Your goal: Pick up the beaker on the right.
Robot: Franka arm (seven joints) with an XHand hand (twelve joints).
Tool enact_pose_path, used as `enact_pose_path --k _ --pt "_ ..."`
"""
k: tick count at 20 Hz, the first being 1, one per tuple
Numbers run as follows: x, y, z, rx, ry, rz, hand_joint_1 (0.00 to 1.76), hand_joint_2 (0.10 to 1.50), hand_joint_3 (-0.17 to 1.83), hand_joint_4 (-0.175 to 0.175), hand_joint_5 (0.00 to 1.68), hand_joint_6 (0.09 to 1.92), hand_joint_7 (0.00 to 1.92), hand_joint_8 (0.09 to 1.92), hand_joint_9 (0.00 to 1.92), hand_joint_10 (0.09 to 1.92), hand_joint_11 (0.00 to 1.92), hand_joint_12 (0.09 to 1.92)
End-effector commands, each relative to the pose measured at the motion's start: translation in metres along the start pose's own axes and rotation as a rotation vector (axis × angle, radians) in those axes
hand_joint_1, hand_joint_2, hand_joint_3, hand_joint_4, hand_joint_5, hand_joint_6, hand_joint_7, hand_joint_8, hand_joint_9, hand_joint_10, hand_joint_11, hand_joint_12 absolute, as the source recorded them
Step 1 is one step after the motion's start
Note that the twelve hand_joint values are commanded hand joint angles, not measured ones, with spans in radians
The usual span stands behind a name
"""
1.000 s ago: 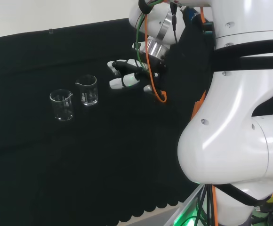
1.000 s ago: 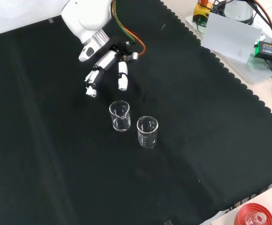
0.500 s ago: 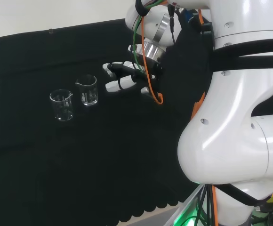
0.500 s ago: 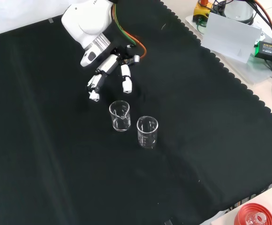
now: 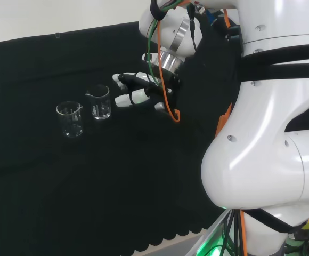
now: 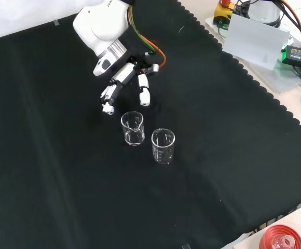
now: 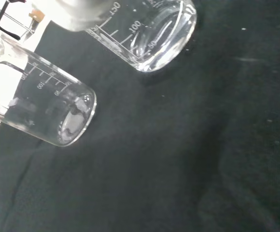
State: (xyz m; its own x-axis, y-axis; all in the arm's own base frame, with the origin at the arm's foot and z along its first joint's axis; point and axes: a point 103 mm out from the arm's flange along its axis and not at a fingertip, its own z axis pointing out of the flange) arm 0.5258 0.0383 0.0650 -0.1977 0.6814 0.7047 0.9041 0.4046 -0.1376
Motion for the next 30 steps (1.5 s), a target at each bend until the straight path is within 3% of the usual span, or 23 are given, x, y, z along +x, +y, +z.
enact_pose_path --k 1,15,30 --pt "0.008 0.005 0.007 -0.01 0.014 -0.014 0.86 0.83 -0.17 -0.092 0.2 0.09 0.17 0.67 0.26 0.73 0.0 1.22" --pt "0.018 0.02 0.03 -0.041 0.053 -0.046 0.86 0.84 -0.17 -0.094 0.21 0.09 0.18 0.68 0.26 0.73 0.0 1.23" --pt "0.019 0.029 0.039 -0.079 0.114 -0.048 0.87 0.84 -0.17 -0.094 0.24 0.09 0.21 0.69 0.28 0.73 0.0 1.24"
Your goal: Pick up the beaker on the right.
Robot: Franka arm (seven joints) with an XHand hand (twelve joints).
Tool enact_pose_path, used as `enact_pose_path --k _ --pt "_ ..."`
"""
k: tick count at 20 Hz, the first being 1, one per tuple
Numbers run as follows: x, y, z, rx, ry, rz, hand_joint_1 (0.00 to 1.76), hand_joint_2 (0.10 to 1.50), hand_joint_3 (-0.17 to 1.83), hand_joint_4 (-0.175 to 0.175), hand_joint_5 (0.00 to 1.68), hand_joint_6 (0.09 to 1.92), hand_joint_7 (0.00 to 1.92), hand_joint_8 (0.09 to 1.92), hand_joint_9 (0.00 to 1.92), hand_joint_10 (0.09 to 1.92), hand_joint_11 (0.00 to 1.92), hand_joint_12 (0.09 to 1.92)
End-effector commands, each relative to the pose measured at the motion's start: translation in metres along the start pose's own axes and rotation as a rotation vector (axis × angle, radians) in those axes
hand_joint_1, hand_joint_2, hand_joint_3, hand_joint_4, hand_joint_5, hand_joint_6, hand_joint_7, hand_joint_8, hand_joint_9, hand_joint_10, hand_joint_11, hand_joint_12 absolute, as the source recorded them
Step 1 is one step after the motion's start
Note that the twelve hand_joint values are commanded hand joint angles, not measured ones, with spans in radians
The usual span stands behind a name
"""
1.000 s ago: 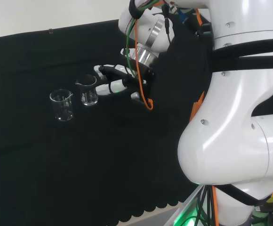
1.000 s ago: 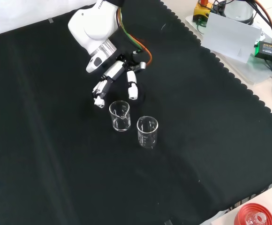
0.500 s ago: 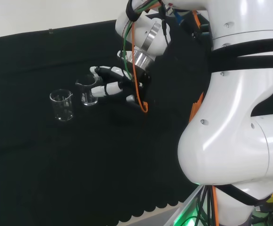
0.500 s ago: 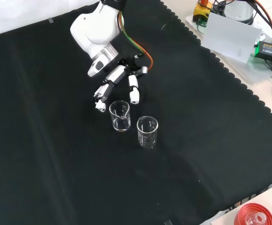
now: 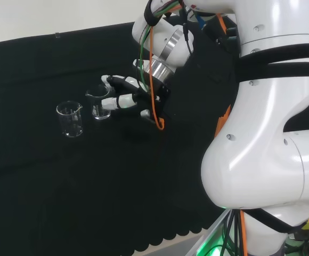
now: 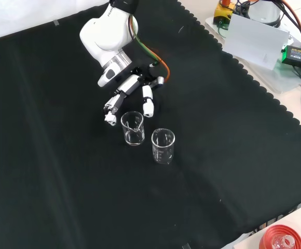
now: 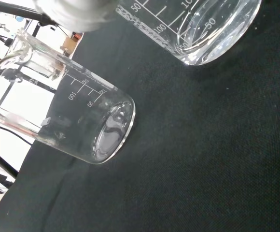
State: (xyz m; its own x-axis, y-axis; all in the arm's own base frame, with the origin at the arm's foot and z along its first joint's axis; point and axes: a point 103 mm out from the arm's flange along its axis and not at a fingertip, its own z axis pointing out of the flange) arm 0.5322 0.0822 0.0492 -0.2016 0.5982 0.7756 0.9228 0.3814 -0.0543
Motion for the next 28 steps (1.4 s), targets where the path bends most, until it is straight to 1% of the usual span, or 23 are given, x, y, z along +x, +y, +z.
enact_pose_path --k 1,4,7,10,13,19,23,26,28 --pt "0.001 0.004 0.005 -0.001 0.016 -0.007 0.87 0.84 -0.17 -0.094 0.24 0.09 0.21 0.69 0.29 0.73 0.0 1.24" --pt "0.001 0.006 0.008 -0.002 0.023 -0.011 0.87 0.84 -0.17 -0.095 0.25 0.09 0.21 0.69 0.29 0.73 0.0 1.25" --pt "0.002 0.01 0.011 0.011 0.029 -0.012 0.88 0.84 -0.17 -0.096 0.26 0.09 0.22 0.7 0.3 0.73 0.0 1.25" --pt "0.001 0.011 0.013 -0.004 0.049 -0.015 0.88 0.84 -0.17 -0.097 0.27 0.09 0.24 0.7 0.31 0.73 0.0 1.26" --pt "0.003 0.015 0.02 0.009 0.061 -0.017 0.88 0.84 -0.17 -0.097 0.28 0.09 0.26 0.7 0.34 0.73 0.0 1.28" --pt "-0.001 0.012 0.015 -0.016 0.104 -0.018 0.89 0.84 -0.17 -0.098 0.28 0.09 0.27 0.7 0.36 0.73 0.0 1.3" --pt "0.004 0.018 0.025 -0.02 0.107 -0.014 0.89 0.84 -0.17 -0.098 0.28 0.09 0.27 0.71 0.37 0.73 0.0 1.31" --pt "0.003 0.017 0.02 -0.024 0.12 -0.022 0.89 0.84 -0.17 -0.098 0.29 0.09 0.27 0.71 0.37 0.73 0.0 1.31" --pt "0.004 0.018 0.022 -0.019 0.115 -0.021 0.9 0.84 -0.17 -0.098 0.29 0.09 0.27 0.71 0.37 0.72 0.0 1.31"
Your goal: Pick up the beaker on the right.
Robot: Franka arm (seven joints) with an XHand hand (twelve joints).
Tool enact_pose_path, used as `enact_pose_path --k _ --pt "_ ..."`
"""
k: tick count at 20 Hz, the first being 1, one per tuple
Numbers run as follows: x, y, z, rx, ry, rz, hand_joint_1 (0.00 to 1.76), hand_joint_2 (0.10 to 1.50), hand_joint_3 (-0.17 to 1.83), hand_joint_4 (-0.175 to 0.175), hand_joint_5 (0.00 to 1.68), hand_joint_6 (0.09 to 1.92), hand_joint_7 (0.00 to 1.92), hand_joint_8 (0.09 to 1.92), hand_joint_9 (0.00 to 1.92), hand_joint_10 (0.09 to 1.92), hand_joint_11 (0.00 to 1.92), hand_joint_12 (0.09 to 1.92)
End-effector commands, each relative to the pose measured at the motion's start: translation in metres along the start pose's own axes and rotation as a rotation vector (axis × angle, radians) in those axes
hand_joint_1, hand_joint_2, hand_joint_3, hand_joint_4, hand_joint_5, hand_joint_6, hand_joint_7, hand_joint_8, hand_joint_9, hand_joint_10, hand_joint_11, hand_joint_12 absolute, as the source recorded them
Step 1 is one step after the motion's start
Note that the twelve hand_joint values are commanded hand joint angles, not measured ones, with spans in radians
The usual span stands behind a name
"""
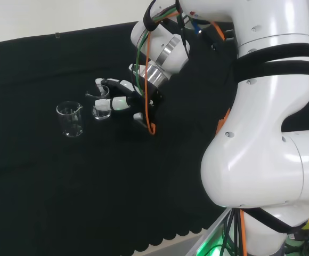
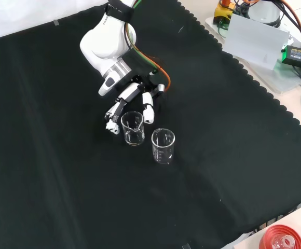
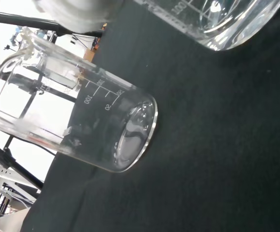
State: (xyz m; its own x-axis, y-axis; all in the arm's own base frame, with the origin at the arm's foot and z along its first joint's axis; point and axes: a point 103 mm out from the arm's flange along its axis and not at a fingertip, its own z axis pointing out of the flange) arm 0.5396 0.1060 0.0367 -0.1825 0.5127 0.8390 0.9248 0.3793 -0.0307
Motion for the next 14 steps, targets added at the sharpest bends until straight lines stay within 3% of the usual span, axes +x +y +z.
enact_pose_path --k 1,7,9,14 --pt "0.002 0.003 0.002 -0.001 0.006 -0.004 0.9 0.84 -0.17 -0.098 0.29 0.09 0.27 0.71 0.37 0.72 0.0 1.31" --pt "0.002 0.001 -0.002 -0.004 0.017 -0.011 0.91 0.84 -0.17 -0.097 0.29 0.09 0.27 0.71 0.35 0.71 0.0 1.31" --pt "0.005 0.008 0.01 0.0 0.01 -0.005 0.92 0.84 -0.17 -0.097 0.29 0.09 0.27 0.71 0.35 0.71 0.0 1.31" --pt "0.003 0.003 0.001 -0.003 0.039 -0.014 0.93 0.84 -0.17 -0.096 0.29 0.09 0.27 0.71 0.36 0.72 0.0 1.31"
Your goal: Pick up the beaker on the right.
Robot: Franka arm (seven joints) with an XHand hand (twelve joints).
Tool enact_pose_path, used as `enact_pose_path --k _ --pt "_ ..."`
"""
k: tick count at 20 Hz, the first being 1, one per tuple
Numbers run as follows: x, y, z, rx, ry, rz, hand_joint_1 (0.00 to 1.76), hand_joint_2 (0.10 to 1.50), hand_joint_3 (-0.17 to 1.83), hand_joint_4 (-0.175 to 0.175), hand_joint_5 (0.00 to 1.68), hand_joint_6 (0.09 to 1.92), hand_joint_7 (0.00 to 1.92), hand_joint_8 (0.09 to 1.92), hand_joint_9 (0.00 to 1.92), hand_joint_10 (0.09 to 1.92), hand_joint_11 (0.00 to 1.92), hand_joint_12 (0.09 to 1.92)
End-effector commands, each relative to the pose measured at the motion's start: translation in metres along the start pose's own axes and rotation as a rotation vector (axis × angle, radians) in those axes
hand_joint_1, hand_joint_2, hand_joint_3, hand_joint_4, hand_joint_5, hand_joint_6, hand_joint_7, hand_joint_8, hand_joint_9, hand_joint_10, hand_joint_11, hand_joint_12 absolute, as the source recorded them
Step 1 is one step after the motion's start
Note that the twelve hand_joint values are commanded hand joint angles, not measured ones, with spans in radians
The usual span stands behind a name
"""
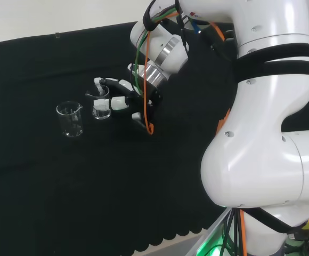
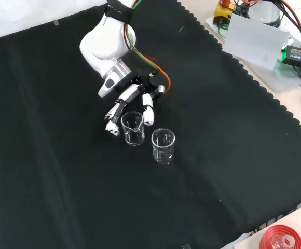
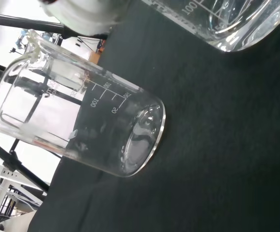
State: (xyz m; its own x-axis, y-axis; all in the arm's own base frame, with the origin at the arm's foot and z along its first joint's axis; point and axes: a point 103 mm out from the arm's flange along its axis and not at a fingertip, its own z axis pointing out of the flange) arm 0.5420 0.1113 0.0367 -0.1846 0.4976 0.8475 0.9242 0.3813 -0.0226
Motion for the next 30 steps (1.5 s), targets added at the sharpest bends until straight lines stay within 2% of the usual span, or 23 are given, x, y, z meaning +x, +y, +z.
enact_pose_path --k 1,7,9,11,25,30 --pt "0.0 -0.001 -0.001 0.0 0.03 -0.005 0.93 0.84 -0.17 -0.096 0.29 0.09 0.27 0.71 0.36 0.72 0.0 1.31" --pt "0.006 0.012 0.021 -0.011 0.032 0.0 0.93 0.84 -0.17 -0.095 0.29 0.09 0.27 0.7 0.35 0.71 0.0 1.3" --pt "0.003 0.001 0.005 -0.007 0.05 -0.009 0.93 0.84 -0.17 -0.095 0.29 0.09 0.27 0.7 0.35 0.71 0.0 1.3" --pt "0.003 -0.001 0.003 -0.006 0.049 -0.007 0.93 0.84 -0.17 -0.095 0.29 0.09 0.27 0.7 0.35 0.71 0.0 1.29" --pt "0.003 0.003 0.009 -0.01 0.042 0.002 0.95 0.85 -0.17 -0.089 0.34 0.09 0.32 0.71 0.36 0.72 0.0 1.29" --pt "0.007 0.02 0.033 -0.026 0.029 0.007 0.95 0.85 -0.17 -0.088 0.36 0.09 0.33 0.71 0.37 0.72 0.0 1.3"
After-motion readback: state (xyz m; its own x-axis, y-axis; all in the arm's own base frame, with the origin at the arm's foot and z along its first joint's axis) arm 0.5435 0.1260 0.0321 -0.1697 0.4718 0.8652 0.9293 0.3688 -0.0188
